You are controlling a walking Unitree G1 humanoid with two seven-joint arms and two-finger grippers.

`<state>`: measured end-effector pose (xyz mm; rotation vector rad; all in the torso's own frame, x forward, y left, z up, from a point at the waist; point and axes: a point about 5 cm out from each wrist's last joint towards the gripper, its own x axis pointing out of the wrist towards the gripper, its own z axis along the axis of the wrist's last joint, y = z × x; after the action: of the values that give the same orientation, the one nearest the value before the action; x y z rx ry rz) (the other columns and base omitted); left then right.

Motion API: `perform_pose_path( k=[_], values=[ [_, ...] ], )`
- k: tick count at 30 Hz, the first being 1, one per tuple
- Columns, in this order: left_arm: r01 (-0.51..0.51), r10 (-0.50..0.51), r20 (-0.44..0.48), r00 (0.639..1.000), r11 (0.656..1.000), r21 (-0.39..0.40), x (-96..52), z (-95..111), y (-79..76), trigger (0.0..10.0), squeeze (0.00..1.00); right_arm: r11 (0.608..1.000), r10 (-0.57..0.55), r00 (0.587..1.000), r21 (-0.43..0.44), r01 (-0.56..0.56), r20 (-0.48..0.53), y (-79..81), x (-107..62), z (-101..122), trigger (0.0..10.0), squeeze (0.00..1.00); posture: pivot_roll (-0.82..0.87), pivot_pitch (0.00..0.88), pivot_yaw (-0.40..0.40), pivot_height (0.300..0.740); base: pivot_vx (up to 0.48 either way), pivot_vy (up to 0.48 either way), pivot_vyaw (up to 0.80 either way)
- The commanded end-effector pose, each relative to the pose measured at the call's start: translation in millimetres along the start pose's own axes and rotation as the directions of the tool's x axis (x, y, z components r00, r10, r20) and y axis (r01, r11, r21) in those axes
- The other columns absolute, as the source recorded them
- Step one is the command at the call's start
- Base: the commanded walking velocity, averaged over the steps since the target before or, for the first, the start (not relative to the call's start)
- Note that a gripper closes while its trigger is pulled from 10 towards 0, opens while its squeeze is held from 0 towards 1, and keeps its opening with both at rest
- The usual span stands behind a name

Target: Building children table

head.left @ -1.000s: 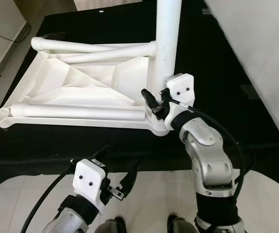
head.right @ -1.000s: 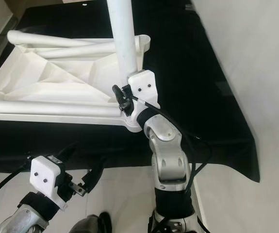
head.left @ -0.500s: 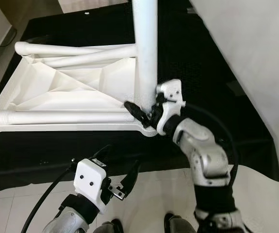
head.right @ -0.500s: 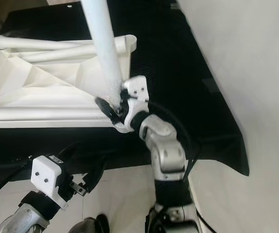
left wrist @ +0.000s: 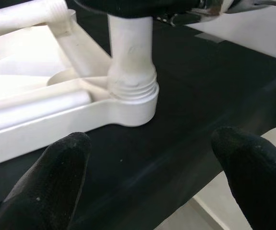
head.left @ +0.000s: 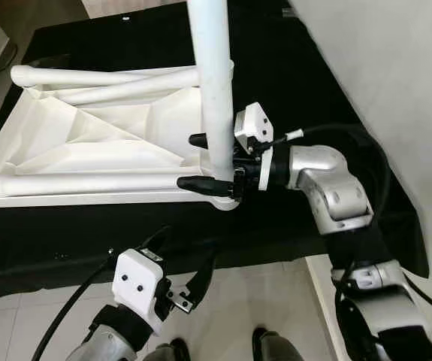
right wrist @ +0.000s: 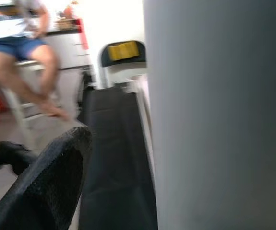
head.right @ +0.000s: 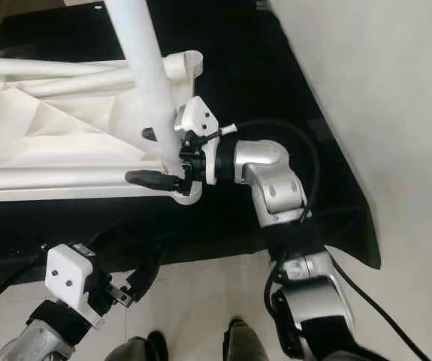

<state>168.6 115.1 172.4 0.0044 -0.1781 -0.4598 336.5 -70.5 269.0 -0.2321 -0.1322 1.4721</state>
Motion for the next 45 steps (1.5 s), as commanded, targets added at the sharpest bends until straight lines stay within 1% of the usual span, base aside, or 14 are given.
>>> perform_pose_path(
  k=[1, 2, 3, 4, 5, 22, 25, 26, 27, 28, 39, 40, 42, 45],
  values=[
    [0.000, -0.001, -0.014, 1.000, 1.000, -0.018, -2.9, -1, -2.0, 10.0, 0.00, 0.991, 0.135, 0.990, 0.001, -0.136, 0.027, 7.0, 13.6, 1, 10.0, 0.00, 0.03, 0.291, 0.051, 0.740, 0.000, 0.000, 0.00],
    [0.000, -0.001, -0.014, 1.000, 1.000, -0.018, -2.9, -1, -2.0, 10.0, 0.00, 0.991, 0.135, 0.990, 0.001, -0.136, 0.027, 7.0, 13.6, 1, 10.0, 0.00, 0.03, 0.291, 0.051, 0.740, 0.000, 0.000, 0.00],
    [0.001, -0.001, -0.015, 1.000, 1.000, -0.018, -3.1, -1, -2.1, 10.0, 0.00, 0.987, 0.157, 0.987, 0.017, -0.157, 0.023, 5.5, 13.0, 0, 5.5, 0.00, 0.03, 0.291, 0.052, 0.740, 0.000, 0.000, 0.00],
    [0.001, -0.001, -0.015, 1.000, 1.000, -0.018, -3.1, -1, -2.1, 10.0, 0.00, 0.987, 0.157, 0.987, 0.017, -0.157, 0.023, 5.5, 13.0, 0, 5.5, 0.00, 0.03, 0.291, 0.052, 0.740, 0.000, 0.000, 0.00],
    [0.002, -0.002, -0.016, 1.000, 1.000, -0.018, -3.3, -1, -2.2, 10.0, 0.00, 0.985, 0.173, 0.985, 0.025, -0.173, 0.024, 3.0, 12.3, -1, 0.0, 0.00, 0.03, 0.292, 0.054, 0.740, 0.000, 0.000, 0.00],
    [0.002, -0.002, -0.015, 1.000, 1.000, -0.022, 0.1, -4, -2.6, 10.0, 0.00, 0.974, -0.223, 0.972, 0.052, 0.219, 0.074, -1.2, -32.6, -12, 0.0, 0.00, 0.00, 0.268, 0.050, 0.740, 0.000, 0.000, 0.00],
    [0.003, -0.003, -0.015, 1.000, 1.000, -0.022, 0.4, -5, -1.5, 10.0, 0.00, 0.894, -0.443, 0.896, 0.086, 0.440, 0.020, 12.8, -35.2, -23, 0.0, 0.00, -0.01, 0.266, 0.045, 0.740, 0.000, 0.000, 0.00],
    [0.003, -0.004, -0.016, 1.000, 1.000, -0.020, 0.4, -5, -0.2, 10.0, 0.00, 0.646, -0.756, 0.643, 0.023, 0.763, -0.124, 24.8, -44.4, -43, 0.0, 0.00, -0.02, 0.260, 0.046, 0.740, 0.000, 0.000, 0.00],
    [0.003, -0.004, -0.016, 1.000, 1.000, -0.020, 0.4, -5, -0.2, 10.0, 0.00, 0.646, -0.756, 0.643, 0.023, 0.763, -0.124, 24.8, -44.4, -43, 0.0, 0.00, -0.02, 0.260, 0.046, 0.740, 0.000, 0.000, 0.00],
    [0.004, -0.004, -0.016, 1.000, 1.000, -0.017, 2.0, -6, 2.4, 10.0, 0.00, 0.565, -0.820, 0.539, -0.117, 0.817, -0.191, 56.3, -27.7, -58, 0.0, 0.00, -0.02, 0.255, 0.064, 0.740, 0.000, 0.000, 0.00],
    [0.005, -0.005, -0.025, 1.000, 1.000, -0.015, 2.4, -9, 5.9, 10.0, 0.00, 0.609, -0.783, 0.598, -0.014, 0.793, -0.172, 58.6, 9.8, -66, 0.0, 0.00, 0.00, 0.240, 0.064, 0.740, 0.000, 0.000, 0.00],
    [-0.001, 0.001, -0.024, 1.000, 1.000, -0.013, 2.2, -9, 6.2, 10.0, 0.00, 0.618, -0.777, 0.607, -0.020, 0.786, -0.165, 58.0, 9.9, -64, 4.6, 0.00, 0.00, 0.240, 0.064, 0.740, 0.000, 0.000, 0.00],
    [-0.008, 0.007, -0.023, 1.000, 1.000, -0.010, 1.8, -9, 6.8, 10.0, 0.00, 0.625, -0.773, 0.615, -0.028, 0.780, -0.156, 58.8, 10.5, -60, 10.0, 0.00, 0.00, 0.241, 0.063, 0.740, 0.000, 0.000, 0.00],
    [-0.006, 0.006, -0.023, 1.000, 1.000, -0.012, 2.1, -9, 6.6, 10.0, 0.00, 0.651, -0.754, 0.646, 0.003, 0.759, -0.119, 56.3, 12.3, -54, 10.0, 0.00, -0.01, 0.246, 0.065, 0.740, 0.000, 0.000, 0.00]
  ],
)
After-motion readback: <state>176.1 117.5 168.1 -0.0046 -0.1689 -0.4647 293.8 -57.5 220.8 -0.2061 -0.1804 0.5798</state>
